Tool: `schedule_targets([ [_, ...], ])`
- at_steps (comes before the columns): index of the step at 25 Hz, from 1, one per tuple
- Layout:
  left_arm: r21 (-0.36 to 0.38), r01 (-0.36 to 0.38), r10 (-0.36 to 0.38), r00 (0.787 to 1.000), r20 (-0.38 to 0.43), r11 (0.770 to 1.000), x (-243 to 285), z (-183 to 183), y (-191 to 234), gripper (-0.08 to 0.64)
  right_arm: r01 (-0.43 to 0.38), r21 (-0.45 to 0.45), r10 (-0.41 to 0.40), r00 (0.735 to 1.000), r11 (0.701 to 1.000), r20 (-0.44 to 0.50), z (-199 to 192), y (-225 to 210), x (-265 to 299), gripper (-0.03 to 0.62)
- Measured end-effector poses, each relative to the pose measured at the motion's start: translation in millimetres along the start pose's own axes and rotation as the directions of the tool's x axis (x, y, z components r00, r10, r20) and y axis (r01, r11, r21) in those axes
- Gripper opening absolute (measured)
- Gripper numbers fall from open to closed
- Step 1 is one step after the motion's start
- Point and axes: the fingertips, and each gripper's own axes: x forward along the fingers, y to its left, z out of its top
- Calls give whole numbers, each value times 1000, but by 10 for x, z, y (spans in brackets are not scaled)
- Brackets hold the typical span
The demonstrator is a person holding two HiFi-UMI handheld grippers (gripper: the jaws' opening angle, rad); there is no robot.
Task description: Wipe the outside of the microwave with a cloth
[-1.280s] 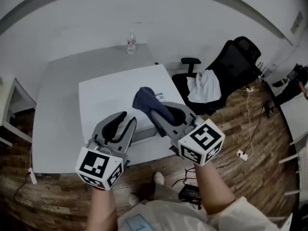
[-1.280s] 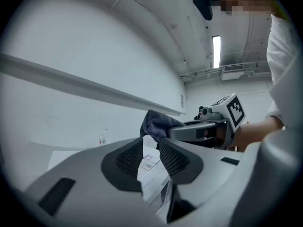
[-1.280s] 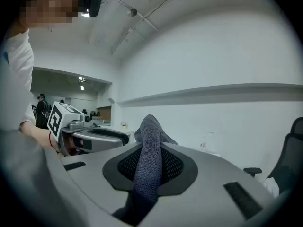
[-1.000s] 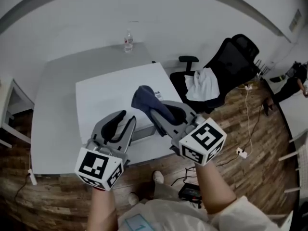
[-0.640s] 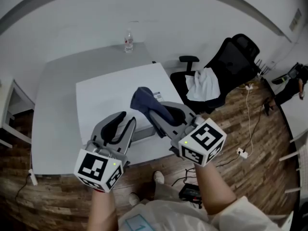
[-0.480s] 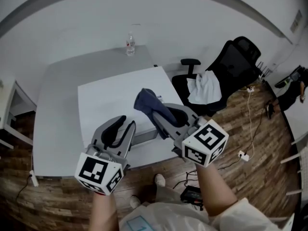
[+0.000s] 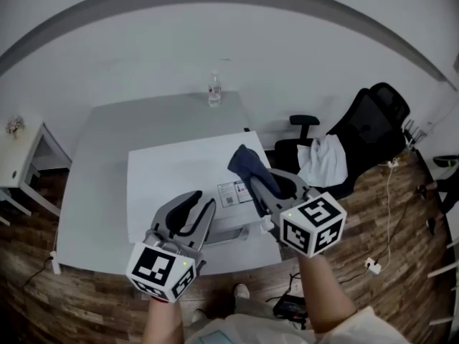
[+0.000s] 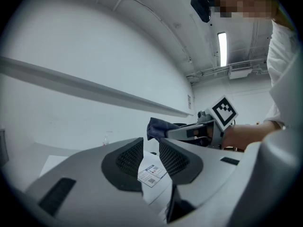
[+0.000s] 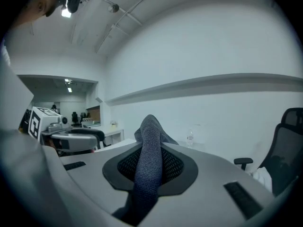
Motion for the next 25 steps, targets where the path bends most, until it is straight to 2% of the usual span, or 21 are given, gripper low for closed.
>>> schedule_targets([
  [6,6,1,-1,1000,9,1000,173,55,143,104,157,3,-156,985,988,-80,-48,-583,383,72],
  [15,-24,89,-89,996,-6,996,128,46,602,104,392,-19,-386,895,920,-224,-499,-1028,858,74],
  [25,-22,137,-138,990,-24,990,182,8,794,104,478,-34,-460,821,878,-338,-783,-1216,1146,74],
])
